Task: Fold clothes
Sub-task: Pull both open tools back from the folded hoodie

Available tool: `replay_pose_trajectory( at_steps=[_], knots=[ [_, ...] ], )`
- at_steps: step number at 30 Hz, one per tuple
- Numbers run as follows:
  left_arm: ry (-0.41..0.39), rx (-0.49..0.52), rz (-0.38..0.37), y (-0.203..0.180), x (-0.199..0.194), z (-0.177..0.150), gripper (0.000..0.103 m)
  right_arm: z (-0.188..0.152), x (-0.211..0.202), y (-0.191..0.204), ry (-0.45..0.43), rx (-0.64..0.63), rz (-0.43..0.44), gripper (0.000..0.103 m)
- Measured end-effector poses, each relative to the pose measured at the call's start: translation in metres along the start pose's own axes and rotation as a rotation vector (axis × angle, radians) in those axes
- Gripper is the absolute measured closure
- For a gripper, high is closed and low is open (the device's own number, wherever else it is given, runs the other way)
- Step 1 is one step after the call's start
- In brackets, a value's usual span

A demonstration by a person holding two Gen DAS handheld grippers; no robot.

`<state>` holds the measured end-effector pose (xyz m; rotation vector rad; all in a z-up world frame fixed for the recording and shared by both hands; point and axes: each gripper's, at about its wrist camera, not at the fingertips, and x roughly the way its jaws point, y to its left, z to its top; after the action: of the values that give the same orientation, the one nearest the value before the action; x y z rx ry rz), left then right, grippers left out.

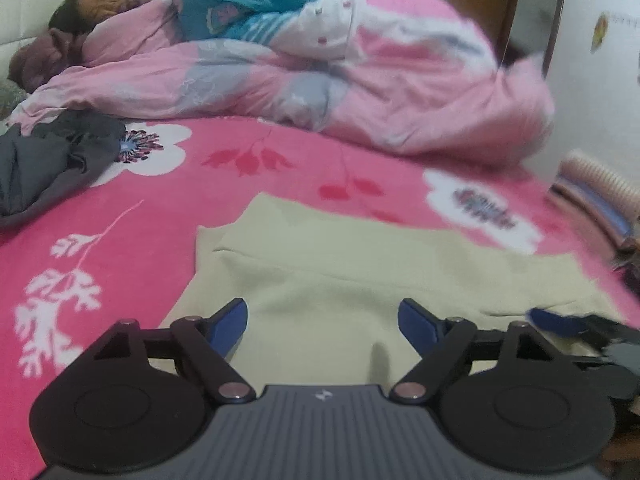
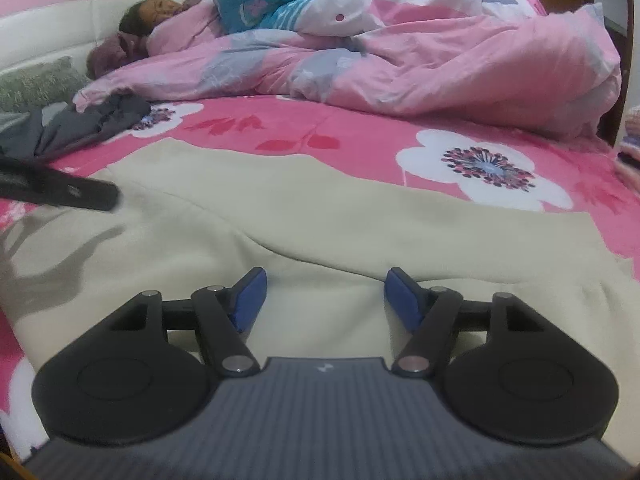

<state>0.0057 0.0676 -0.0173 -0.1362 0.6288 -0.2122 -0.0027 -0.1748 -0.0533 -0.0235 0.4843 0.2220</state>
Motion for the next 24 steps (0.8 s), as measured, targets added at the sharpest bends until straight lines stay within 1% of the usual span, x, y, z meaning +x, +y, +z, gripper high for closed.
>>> replay_pose_trajectory(
  at_steps=[2, 3, 4, 5, 6, 9, 11, 12, 14, 16, 18, 20, 21, 23, 24],
  knots=[
    [0.006, 0.013, 0.026, -0.001, -0.008, -0.012, 0.017, 0.003, -0.009, 0.003, -0.019, 0.012, 0.015, 0.038],
    [0.026, 0.025, 0.037, -0.001, -0.007, -0.019, 0.017, 0.004, -0.014, 0.004, -0.029, 0.018, 0.022, 0.038],
    [0.027, 0.041, 0.053, -0.001, -0.006, -0.026, 0.016, 0.005, -0.018, 0.006, -0.039, 0.024, 0.03, 0.038],
    [0.023, 0.057, 0.07, -0.001, -0.005, -0.033, 0.011, 0.007, -0.023, 0.007, -0.049, 0.03, 0.037, 0.039],
    [0.019, 0.074, 0.087, -0.001, -0.004, -0.04, 0.01, 0.008, -0.028, 0.009, -0.058, 0.036, 0.045, 0.039],
    [0.029, 0.05, 0.088, 0.001, -0.005, -0.035, 0.011, -0.018, -0.014, 0.022, 0.005, -0.044, 0.039, 0.038],
    [0.036, 0.032, 0.086, 0.002, -0.006, -0.03, 0.015, -0.039, -0.005, 0.019, -0.015, -0.043, 0.058, 0.036],
    [0.041, 0.041, 0.092, 0.001, -0.01, -0.027, 0.02, -0.033, -0.007, 0.019, -0.003, -0.032, 0.048, 0.038],
    [0.014, 0.072, 0.095, -0.001, -0.023, -0.023, 0.02, -0.017, -0.014, 0.02, 0.028, -0.005, 0.019, 0.039],
    [-0.009, 0.085, 0.094, -0.002, -0.035, -0.025, 0.017, -0.008, -0.036, 0.026, -0.048, -0.014, 0.053, 0.039],
    [-0.005, 0.081, 0.09, -0.001, -0.04, -0.032, 0.014, -0.017, -0.037, 0.03, -0.041, -0.022, 0.079, 0.039],
    [0.041, 0.066, 0.108, 0.003, -0.03, -0.046, 0.015, -0.026, -0.036, 0.035, -0.028, -0.03, 0.104, 0.038],
    [0.042, 0.062, 0.117, 0.004, -0.026, -0.052, 0.015, -0.04, -0.024, 0.036, 0.012, -0.029, 0.097, 0.034],
    [0.022, 0.086, 0.137, -0.002, -0.031, -0.052, 0.015, -0.041, -0.025, 0.042, -0.001, -0.086, 0.073, 0.034],
    [0.011, 0.087, 0.132, -0.003, -0.037, -0.05, 0.015, -0.034, -0.031, 0.043, -0.014, -0.08, 0.079, 0.036]
  ],
)
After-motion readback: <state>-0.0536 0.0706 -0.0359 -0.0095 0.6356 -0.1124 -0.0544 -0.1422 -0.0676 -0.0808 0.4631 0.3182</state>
